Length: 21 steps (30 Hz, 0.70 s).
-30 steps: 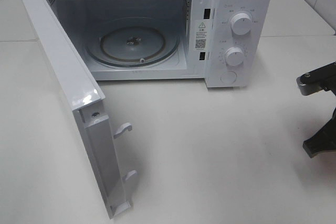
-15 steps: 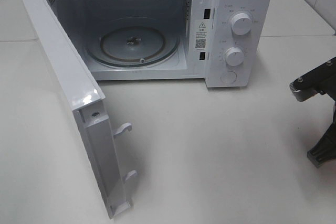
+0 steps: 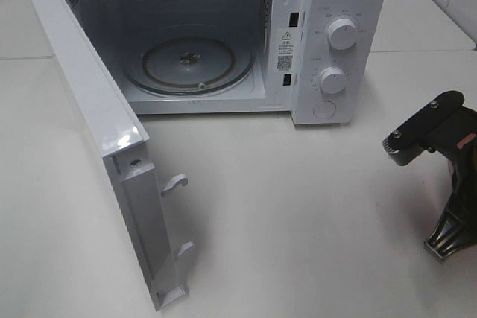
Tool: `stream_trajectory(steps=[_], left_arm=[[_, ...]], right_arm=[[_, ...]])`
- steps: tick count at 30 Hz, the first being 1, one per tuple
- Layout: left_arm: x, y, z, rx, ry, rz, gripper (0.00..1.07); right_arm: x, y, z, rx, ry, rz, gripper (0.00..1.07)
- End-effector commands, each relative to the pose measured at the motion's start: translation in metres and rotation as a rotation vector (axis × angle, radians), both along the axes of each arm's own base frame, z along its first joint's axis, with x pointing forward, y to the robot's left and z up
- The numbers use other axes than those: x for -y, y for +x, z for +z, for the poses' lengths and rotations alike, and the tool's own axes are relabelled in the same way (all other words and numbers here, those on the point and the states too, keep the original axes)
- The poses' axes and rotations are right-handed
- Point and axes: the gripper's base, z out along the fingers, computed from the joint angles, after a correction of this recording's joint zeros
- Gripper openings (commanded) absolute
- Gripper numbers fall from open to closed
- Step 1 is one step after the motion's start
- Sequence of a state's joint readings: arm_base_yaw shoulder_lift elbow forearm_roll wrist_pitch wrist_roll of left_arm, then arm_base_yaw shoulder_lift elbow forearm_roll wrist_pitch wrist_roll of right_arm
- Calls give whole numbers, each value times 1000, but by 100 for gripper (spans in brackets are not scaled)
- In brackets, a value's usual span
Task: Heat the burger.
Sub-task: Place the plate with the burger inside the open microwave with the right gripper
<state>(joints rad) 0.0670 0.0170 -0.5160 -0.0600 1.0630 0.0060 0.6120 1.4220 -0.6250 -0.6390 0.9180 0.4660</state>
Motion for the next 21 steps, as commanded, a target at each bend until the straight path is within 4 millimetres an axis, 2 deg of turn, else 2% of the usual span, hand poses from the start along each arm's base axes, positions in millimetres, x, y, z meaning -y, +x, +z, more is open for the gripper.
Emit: stream_trajectory(steps=[1, 5, 21], left_arm=[[0, 0, -1, -6, 1, -1, 98], [0, 0, -1, -6, 1, -1, 98], [0, 0, -1, -6, 1, -1, 98]], right_arm=[[-5, -3, 6, 20, -64, 76, 1], [-17, -10, 7, 14, -82, 139, 1], [-43, -29, 8, 13, -104, 294, 1]])
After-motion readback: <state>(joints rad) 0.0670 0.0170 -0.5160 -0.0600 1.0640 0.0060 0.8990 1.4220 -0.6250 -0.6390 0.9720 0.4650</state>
